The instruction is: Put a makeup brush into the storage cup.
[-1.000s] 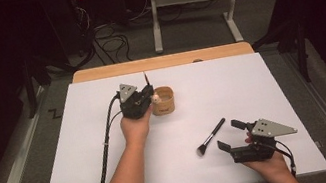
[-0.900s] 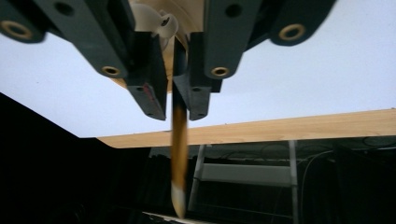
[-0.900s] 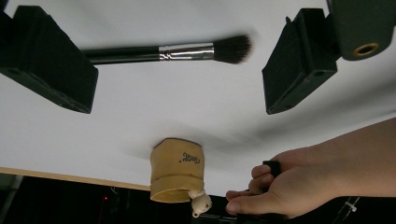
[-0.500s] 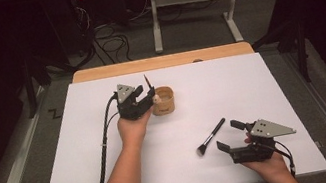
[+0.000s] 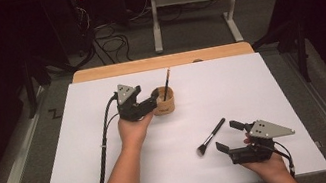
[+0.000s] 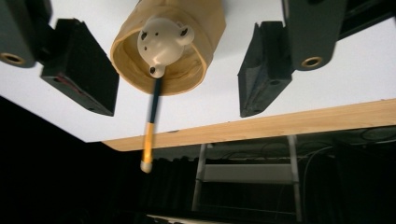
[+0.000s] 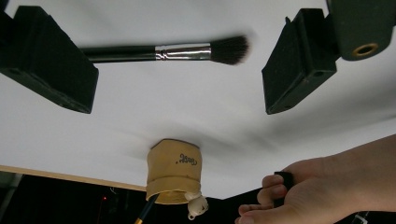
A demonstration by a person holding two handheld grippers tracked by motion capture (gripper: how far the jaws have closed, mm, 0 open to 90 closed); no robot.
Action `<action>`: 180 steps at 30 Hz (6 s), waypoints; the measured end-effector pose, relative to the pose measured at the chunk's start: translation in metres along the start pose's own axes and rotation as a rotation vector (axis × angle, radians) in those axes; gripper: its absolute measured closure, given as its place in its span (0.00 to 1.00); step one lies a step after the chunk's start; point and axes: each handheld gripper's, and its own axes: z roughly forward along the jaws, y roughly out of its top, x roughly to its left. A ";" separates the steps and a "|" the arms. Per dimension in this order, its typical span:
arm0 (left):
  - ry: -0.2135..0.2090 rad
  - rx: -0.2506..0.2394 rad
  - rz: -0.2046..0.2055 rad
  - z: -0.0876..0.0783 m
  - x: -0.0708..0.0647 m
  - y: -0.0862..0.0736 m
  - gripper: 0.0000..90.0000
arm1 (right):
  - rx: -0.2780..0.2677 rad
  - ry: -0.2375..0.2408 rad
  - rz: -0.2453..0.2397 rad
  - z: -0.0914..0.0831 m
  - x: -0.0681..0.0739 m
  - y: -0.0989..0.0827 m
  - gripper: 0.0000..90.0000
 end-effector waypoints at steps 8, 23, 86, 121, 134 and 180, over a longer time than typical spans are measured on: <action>-0.016 0.021 0.006 -0.012 -0.003 0.000 0.20 | -0.005 0.000 -0.008 0.000 0.000 0.001 0.13; -0.002 0.053 0.038 -0.042 -0.004 -0.012 0.17 | 0.004 -0.001 -0.015 0.000 0.003 0.000 0.13; -0.062 0.029 0.096 -0.143 -0.001 -0.092 0.04 | 0.025 -0.193 0.006 -0.014 -0.023 0.001 0.00; -0.075 0.027 0.100 -0.146 0.011 -0.090 0.00 | 0.255 -0.256 -0.033 -0.008 -0.028 0.005 0.00; -0.091 0.018 0.114 -0.151 0.005 -0.089 0.00 | 0.433 -0.204 -0.090 -0.003 -0.022 0.002 0.00; -0.101 0.038 0.131 -0.152 0.001 -0.091 0.00 | 0.938 -0.055 -0.112 0.015 -0.030 0.027 0.04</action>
